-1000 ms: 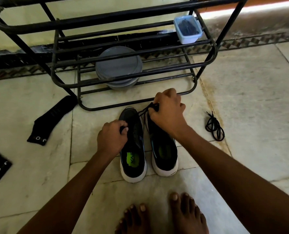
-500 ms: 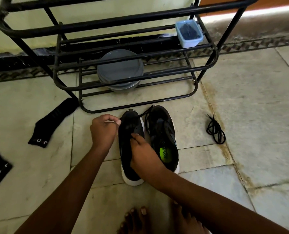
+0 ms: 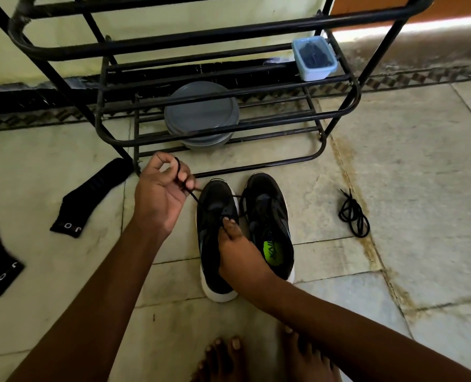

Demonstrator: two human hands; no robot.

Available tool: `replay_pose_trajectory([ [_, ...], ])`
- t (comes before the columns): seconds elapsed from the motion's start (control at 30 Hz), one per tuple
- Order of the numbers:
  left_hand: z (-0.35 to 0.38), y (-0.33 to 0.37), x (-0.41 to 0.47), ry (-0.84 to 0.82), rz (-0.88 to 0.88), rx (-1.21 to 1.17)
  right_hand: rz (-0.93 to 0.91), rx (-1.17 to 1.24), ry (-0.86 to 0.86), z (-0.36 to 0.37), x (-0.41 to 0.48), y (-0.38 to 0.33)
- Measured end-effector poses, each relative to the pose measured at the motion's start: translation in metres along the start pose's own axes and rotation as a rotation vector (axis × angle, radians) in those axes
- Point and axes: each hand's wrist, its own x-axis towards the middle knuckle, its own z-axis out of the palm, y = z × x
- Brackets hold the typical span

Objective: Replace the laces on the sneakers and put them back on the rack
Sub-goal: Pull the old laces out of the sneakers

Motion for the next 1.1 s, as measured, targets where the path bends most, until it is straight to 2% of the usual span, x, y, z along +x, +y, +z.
replay_pose_trajectory([
  [0.03, 0.001, -0.003, 0.0, 0.052, 0.033, 0.188, -0.001, 0.004, 0.003, 0.001, 0.0, 0.001],
  [0.1, -0.004, -0.013, -0.001, 0.116, 0.172, 0.727, -0.006, 0.008, 0.013, 0.002, 0.0, 0.002],
  [0.13, -0.008, -0.019, -0.002, 0.098, 0.256, 0.987, -0.008, 0.012, 0.024, 0.002, 0.0, 0.002],
  [0.2, -0.019, -0.031, -0.006, 0.003, 0.365, 1.354, -0.007, 0.024, 0.029, 0.002, 0.002, 0.002],
  [0.33, -0.024, -0.047, -0.009, -0.107, 0.333, 1.806, -0.003, 0.03, 0.029, 0.006, 0.005, 0.002],
  [0.43, -0.021, -0.048, -0.009, -0.237, 0.309, 1.911, 0.0, 0.043, 0.035, 0.006, 0.005, 0.002],
  [0.5, -0.027, -0.05, -0.007, -0.243, 0.303, 1.836, -0.003, 0.046, 0.041, 0.005, 0.004, 0.002],
  [0.57, -0.031, -0.051, -0.005, -0.168, 0.203, 1.649, -0.003, 0.047, 0.051, 0.006, 0.005, 0.002],
  [0.67, -0.028, -0.047, -0.006, -0.055, 0.072, 1.178, 0.001, 0.062, 0.058, 0.009, 0.007, 0.002],
  [0.77, -0.02, -0.035, -0.005, 0.012, 0.103, 0.779, 0.014, 0.085, 0.054, 0.006, 0.007, 0.002],
  [0.93, -0.003, -0.015, 0.002, -0.024, 0.038, 0.174, 0.026, 0.109, 0.046, 0.002, 0.004, 0.002],
  [1.03, 0.005, -0.014, 0.003, -0.004, 0.0, -0.002, 0.028, 0.114, 0.057, 0.003, 0.004, 0.001],
  [1.1, 0.003, -0.015, 0.004, 0.06, 0.011, 0.103, 0.031, 0.127, 0.064, 0.003, 0.006, 0.001],
])
